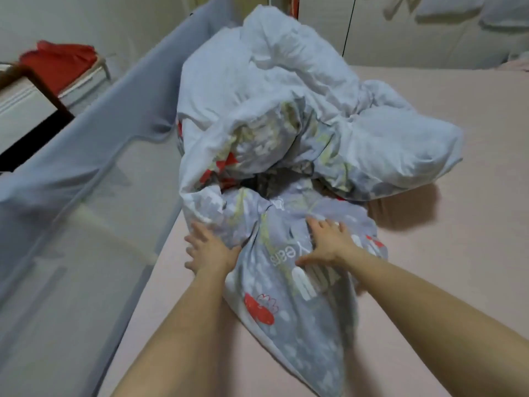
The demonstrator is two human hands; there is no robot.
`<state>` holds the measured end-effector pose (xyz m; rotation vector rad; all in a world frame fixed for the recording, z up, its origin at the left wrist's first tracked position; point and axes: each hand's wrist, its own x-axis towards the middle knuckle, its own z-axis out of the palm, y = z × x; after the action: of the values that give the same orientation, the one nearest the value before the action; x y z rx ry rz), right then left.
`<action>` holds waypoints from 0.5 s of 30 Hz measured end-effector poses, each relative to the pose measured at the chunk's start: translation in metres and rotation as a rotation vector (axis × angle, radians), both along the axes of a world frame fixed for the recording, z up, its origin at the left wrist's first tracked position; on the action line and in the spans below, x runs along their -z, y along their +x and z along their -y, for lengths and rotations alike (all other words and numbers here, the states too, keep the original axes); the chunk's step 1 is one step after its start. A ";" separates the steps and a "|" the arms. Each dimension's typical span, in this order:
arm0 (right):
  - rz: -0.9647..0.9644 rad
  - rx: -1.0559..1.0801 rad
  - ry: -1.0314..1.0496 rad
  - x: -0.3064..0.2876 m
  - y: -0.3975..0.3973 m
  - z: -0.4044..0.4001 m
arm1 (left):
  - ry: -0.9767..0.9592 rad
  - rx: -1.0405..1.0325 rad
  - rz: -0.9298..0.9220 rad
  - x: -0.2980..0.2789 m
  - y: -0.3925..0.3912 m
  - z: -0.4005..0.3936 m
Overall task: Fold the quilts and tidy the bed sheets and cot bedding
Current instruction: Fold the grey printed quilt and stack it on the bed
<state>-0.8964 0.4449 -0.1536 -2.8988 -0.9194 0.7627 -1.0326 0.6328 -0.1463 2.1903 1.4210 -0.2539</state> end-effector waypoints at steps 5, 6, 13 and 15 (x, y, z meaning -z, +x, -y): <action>-0.062 0.072 0.188 0.049 -0.010 -0.012 | -0.416 -0.500 0.467 0.061 0.011 0.003; -0.057 0.121 0.283 0.054 -0.015 -0.014 | -0.467 -0.543 0.510 0.064 0.018 0.003; -0.292 0.747 0.791 0.037 -0.036 -0.012 | -0.565 -0.397 0.610 0.026 0.046 0.015; -0.353 0.872 0.866 0.019 -0.042 -0.003 | -0.537 -0.302 0.616 0.003 0.044 0.019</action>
<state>-0.9383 0.4481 -0.1729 -1.9627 0.1036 0.5455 -0.9891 0.6137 -0.1494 1.4225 1.1347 0.1320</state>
